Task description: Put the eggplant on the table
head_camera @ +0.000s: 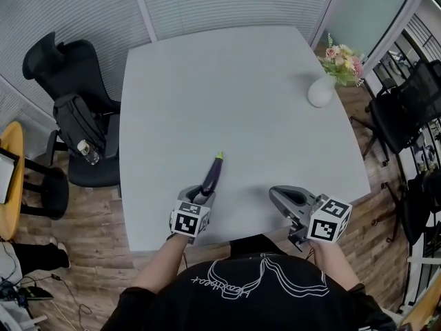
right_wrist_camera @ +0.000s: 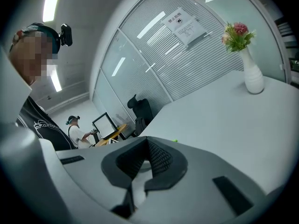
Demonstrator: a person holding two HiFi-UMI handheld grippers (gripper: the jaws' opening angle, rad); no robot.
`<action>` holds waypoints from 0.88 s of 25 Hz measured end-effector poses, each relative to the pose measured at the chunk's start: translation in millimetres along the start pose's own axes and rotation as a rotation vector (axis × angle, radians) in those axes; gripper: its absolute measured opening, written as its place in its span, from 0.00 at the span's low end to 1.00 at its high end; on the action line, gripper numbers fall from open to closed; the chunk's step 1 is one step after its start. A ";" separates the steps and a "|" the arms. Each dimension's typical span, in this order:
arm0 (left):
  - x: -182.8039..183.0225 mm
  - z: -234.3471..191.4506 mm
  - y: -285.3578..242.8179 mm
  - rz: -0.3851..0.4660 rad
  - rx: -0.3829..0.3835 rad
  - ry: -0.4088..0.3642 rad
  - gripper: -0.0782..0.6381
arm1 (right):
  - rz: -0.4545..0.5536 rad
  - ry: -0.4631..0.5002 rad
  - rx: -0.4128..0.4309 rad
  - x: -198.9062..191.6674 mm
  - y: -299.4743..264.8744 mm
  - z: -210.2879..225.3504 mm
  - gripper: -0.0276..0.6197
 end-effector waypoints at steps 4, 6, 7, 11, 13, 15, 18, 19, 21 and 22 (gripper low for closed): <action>-1.4 1.3 -2.1 0.004 -0.016 -0.012 0.36 | 0.008 -0.001 0.013 2.3 -1.7 0.9 0.06; -0.4 1.7 -2.9 0.008 -0.018 -0.016 0.36 | 0.009 0.000 0.018 2.5 -2.5 1.7 0.06; 0.3 1.8 -3.2 0.010 -0.019 -0.020 0.36 | 0.008 -0.002 0.020 2.1 -3.0 2.6 0.06; 1.2 4.2 -6.2 0.017 -0.042 -0.010 0.40 | 0.001 -0.003 0.019 -1.3 -3.4 6.1 0.06; 1.1 6.1 -7.1 0.021 -0.045 -0.009 0.42 | 0.006 -0.003 0.018 -0.9 -1.9 7.7 0.06; 1.7 8.8 -7.5 0.019 -0.051 -0.014 0.45 | 0.011 -0.008 0.019 1.2 -0.6 9.7 0.06; 6.0 13.6 -5.5 0.033 -0.072 -0.014 0.48 | 0.014 -0.007 0.016 5.2 0.7 12.0 0.06; 9.1 14.9 -2.9 0.049 -0.078 -0.009 0.49 | 0.018 -0.004 0.013 7.1 1.3 12.1 0.06; 19.2 16.9 7.3 0.104 -0.080 0.003 0.49 | 0.036 0.010 0.003 11.5 3.4 10.5 0.06; 25.7 17.6 14.8 0.138 -0.077 0.011 0.49 | 0.047 0.023 -0.006 13.6 4.9 8.8 0.06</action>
Point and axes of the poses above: the fingertips, and each gripper's own axes: y backward along the fingers, z to its right, x out of its top, the point moved 3 cm from there along y, backward along the fingers, and after that the axes turned 9 degrees about y, right-handed, at the moved point
